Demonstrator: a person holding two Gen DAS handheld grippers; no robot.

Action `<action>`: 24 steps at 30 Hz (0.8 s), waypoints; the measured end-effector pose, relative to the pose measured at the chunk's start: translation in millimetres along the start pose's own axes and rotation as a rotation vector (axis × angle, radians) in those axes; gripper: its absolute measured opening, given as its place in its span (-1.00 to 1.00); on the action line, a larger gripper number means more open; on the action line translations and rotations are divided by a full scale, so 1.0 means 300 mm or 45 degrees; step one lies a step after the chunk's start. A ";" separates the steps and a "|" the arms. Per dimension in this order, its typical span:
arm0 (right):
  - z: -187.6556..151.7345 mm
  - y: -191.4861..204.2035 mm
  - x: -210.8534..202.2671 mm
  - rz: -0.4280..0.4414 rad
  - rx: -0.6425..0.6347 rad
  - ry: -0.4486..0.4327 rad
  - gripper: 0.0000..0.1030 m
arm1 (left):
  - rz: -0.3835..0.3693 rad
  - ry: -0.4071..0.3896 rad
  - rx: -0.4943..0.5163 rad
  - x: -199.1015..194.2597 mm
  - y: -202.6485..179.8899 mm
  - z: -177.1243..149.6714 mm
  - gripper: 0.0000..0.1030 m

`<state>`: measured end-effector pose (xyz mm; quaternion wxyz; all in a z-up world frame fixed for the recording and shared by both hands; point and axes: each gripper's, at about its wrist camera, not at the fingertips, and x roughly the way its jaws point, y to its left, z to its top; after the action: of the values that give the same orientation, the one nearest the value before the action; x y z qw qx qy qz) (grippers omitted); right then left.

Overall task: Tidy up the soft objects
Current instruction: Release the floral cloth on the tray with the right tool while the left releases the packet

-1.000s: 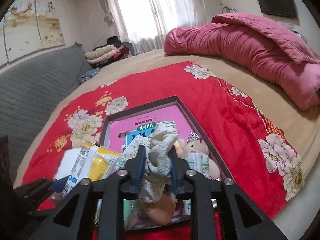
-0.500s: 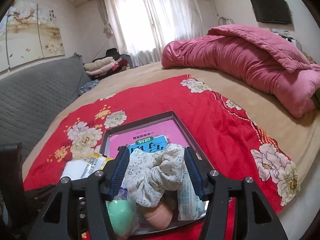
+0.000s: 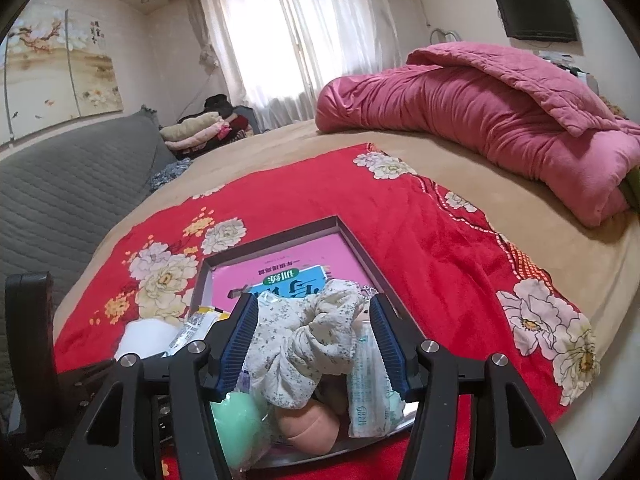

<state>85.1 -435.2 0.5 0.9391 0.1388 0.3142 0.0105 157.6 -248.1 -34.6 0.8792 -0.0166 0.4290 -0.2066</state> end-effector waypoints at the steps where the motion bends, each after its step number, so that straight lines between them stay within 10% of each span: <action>1: 0.001 -0.001 -0.001 -0.001 0.001 -0.002 0.23 | -0.003 0.001 0.000 0.003 0.000 0.002 0.10; 24: 0.004 -0.010 -0.010 -0.037 0.020 -0.005 0.38 | -0.028 0.005 0.008 0.056 -0.023 0.045 0.19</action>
<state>83.3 -438.7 2.5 0.9386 0.1417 0.3146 -0.0060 174.6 -262.7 -37.2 0.8761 -0.0183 0.4297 -0.2178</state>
